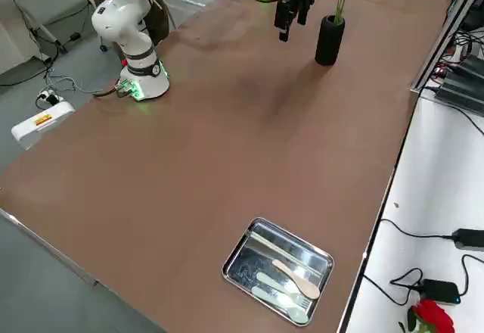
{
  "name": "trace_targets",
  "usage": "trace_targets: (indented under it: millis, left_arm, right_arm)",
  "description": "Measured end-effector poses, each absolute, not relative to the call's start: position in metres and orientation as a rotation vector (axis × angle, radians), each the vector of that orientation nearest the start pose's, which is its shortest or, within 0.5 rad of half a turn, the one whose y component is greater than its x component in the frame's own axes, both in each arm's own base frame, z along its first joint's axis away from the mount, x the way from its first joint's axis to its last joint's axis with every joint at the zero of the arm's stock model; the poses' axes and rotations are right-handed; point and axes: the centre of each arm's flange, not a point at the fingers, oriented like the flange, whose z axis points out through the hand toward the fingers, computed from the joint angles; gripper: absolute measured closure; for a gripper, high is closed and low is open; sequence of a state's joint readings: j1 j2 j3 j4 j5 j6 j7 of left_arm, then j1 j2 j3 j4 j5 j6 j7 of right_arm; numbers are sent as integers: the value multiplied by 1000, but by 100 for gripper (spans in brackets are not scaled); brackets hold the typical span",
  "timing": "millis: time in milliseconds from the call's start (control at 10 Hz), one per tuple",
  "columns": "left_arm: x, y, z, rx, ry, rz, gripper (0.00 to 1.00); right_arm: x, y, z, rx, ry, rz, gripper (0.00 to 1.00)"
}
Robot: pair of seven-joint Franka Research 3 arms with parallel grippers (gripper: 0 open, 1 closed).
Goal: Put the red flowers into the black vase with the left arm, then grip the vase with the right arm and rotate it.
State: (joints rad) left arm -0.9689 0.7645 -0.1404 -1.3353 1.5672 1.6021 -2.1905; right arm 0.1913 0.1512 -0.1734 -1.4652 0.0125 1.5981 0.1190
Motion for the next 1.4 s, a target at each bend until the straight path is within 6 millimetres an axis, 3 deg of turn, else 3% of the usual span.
trace_targets:
  millis: [600, 900, 1100, 1400]
  left_arm:
    - [432, -590, 261, -2058, -613, -1905, 91]
    - [432, -590, 256, -2056, -609, -1906, 69]
    - [432, -590, 256, -2056, -607, -1906, 40]
    - [429, -591, 251, -2045, -596, -1903, 36]
  right_arm:
    - [602, 20, 591, -3152, 157, 23, 0]
    - [602, 20, 591, -3152, 157, 23, 0]
    - [602, 20, 591, -3152, 157, 23, 0]
    - [602, 20, 591, -3152, 157, 24, 0]
